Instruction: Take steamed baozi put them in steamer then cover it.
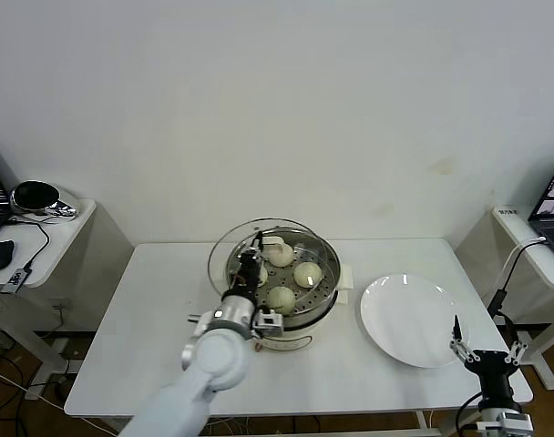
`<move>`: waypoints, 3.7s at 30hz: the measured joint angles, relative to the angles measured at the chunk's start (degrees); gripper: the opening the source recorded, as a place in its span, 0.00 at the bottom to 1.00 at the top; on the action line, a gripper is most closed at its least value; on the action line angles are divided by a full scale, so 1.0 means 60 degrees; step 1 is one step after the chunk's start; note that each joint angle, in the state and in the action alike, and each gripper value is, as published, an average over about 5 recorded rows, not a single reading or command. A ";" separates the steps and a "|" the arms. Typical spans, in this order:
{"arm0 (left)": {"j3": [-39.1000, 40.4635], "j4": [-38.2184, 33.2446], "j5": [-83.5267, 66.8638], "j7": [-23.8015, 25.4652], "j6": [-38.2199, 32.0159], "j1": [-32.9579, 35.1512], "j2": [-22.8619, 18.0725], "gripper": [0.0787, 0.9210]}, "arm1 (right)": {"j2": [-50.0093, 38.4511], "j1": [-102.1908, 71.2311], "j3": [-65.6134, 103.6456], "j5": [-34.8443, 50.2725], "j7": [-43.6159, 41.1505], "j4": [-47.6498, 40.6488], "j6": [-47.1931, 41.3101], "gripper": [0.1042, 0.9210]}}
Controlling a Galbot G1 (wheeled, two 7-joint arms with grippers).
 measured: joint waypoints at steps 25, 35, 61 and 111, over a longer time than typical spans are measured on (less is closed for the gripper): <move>0.0013 0.1837 0.0982 -0.0416 -0.0483 -0.0261 -0.1208 0.06 | -0.0107 -0.0078 -0.0064 -0.0041 -0.0035 -0.0156 0.0137 0.88; -0.0076 0.2078 0.1046 -0.0528 -0.0561 -0.0181 -0.1341 0.06 | -0.0129 -0.0083 -0.0103 -0.0060 -0.0047 -0.0214 0.0167 0.88; -0.0154 0.1622 0.0867 -0.0305 -0.0646 0.0006 -0.1350 0.06 | -0.0077 -0.0105 -0.0202 -0.0172 -0.0053 -0.0258 0.0238 0.88; -0.4421 -0.3158 -0.8440 -0.3638 -0.3521 0.7233 -0.0109 0.88 | -0.0562 -0.0510 -0.0939 0.0103 -0.0313 -0.0171 0.0043 0.88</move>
